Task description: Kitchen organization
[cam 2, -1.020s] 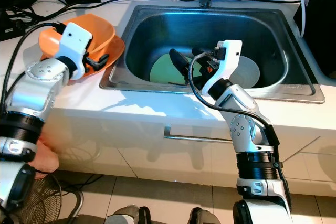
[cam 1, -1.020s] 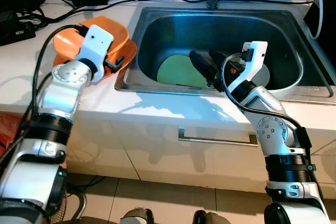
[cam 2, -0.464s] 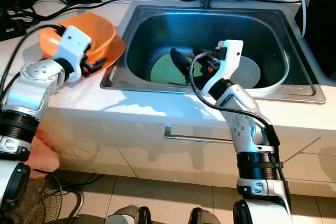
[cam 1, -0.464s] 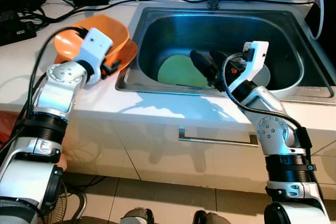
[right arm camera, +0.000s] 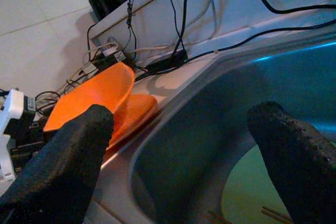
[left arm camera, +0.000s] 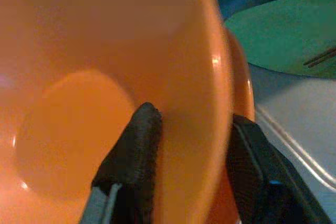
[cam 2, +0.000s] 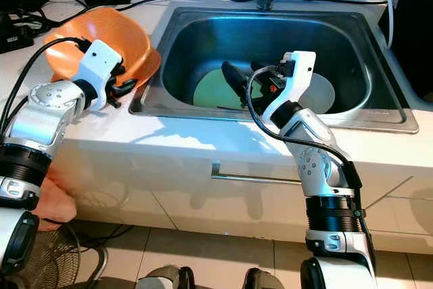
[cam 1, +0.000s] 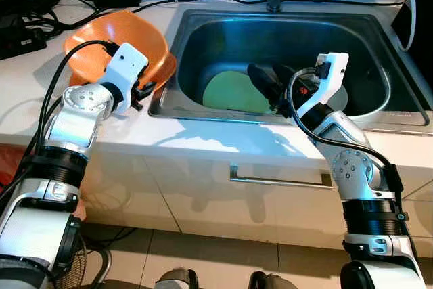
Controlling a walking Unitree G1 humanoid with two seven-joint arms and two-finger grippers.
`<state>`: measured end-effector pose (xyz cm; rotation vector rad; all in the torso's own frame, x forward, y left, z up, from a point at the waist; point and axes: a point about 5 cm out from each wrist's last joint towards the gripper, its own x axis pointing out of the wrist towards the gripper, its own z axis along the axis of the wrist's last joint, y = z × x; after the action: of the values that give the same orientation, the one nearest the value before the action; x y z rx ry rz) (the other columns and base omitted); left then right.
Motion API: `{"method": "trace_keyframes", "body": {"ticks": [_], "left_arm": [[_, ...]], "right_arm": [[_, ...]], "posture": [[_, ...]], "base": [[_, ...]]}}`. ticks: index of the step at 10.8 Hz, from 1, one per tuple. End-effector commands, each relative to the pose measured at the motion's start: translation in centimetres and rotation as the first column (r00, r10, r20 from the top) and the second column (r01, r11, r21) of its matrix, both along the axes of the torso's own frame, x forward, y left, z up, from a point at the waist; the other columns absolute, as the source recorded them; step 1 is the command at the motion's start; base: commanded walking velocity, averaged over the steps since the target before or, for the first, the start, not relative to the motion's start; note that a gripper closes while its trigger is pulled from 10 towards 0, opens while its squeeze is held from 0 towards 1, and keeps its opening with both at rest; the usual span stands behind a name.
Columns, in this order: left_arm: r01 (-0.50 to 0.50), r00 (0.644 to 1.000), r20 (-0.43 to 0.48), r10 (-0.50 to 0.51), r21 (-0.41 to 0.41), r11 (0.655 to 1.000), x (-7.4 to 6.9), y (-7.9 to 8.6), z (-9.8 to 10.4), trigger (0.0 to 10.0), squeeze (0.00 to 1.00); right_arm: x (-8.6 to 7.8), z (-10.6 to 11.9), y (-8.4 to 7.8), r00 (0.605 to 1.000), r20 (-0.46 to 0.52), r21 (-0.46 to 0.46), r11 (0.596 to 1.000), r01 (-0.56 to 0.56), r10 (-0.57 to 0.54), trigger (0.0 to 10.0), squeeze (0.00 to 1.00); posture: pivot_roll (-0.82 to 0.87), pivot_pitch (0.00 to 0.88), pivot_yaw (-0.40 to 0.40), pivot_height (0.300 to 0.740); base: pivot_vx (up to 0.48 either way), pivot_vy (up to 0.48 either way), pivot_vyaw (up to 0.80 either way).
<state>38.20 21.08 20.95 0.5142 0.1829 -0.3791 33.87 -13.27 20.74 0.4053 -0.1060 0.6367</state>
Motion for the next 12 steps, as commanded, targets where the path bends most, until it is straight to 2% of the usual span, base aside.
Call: {"method": "trace_keyframes", "body": {"ticks": [1, 4, 7, 8, 9, 10, 11, 12], "left_arm": [[-0.008, 0.998, -0.065, 0.009, 0.018, 1.0, -0.3, 0.5, -1.5, 0.0, 0.0], [-0.016, 0.999, -0.039, 0.016, 0.016, 1.0, -0.4, 0.7, -1.7, 0.0, 0.0], [-0.091, 0.983, 0.162, 0.083, 0.041, 0.995, 0.2, 1.1, 0.4, 0.0, 0.0], [-0.174, 0.935, 0.323, 0.145, 0.062, 0.983, 0.3, 1.7, 1.9, 0.0, 0.0], [-0.253, 0.844, 0.507, 0.173, 0.092, 0.963, 0.0, 2.3, 3.7, 0.0, 0.0], [-0.279, 0.798, 0.58, 0.166, 0.111, 0.954, -0.3, 2.4, 4.4, 0.0, 0.0], [-0.282, 0.725, 0.68, 0.114, 0.141, 0.949, -0.9, 1.8, 5.4, 0.0, 0.0], [-0.267, 0.694, 0.717, 0.067, 0.169, 0.949, -1.3, 1.1, 5.7, 0.0, 0.0]], "right_arm": [[0.1, 0.2, 0.0, 1.0, -0.004, -0.004, 1.0, 0.001, -0.001, 10.0, 0.0], [0.1, 0.1, -0.2, 1.0, -0.008, -0.004, 1.0, 0.001, -0.001, 10.0, 0.0], [0.3, 0.2, -0.4, 1.0, -0.012, 0.003, 1.0, 0.009, -0.009, 10.0, 0.0], [0.3, 0.1, -0.2, 1.0, -0.014, 0.004, 1.0, 0.007, -0.007, 10.0, 0.0], [0.3, 0.1, -0.2, 1.0, -0.018, 0.005, 1.0, 0.004, -0.004, 10.0, 0.0], [0.4, 0.1, -0.3, 1.0, -0.019, 0.005, 1.0, 0.003, -0.003, 10.0, 0.0], [0.5, 0.2, -0.4, 1.0, -0.019, 0.004, 1.0, 0.005, -0.005, 10.0, 0.0], [0.5, 0.2, -0.4, 1.0, -0.019, 0.004, 1.0, 0.006, -0.006, 10.0, 0.0]], "posture": [[0.02, 0.101, 0.046, 0.74], [0.02, 0.103, 0.044, 0.74], [0.02, 0.101, 0.039, 0.74], [0.02, 0.102, 0.038, 0.74], [0.02, 0.102, 0.034, 0.74], [0.02, 0.1, 0.032, 0.74], [0.02, 0.1, 0.03, 0.74], [0.02, 0.098, 0.028, 0.74]], "base": [[0.0, 0.0, 0.0], [0.0, 0.0, 0.0], [0.0, 0.0, 0.0], [0.0, 0.0, 0.0], [0.0, 0.0, 0.0], [0.0, 0.0, 0.0], [0.0, 0.0, 0.0], [0.0, 0.0, 0.0]]}}
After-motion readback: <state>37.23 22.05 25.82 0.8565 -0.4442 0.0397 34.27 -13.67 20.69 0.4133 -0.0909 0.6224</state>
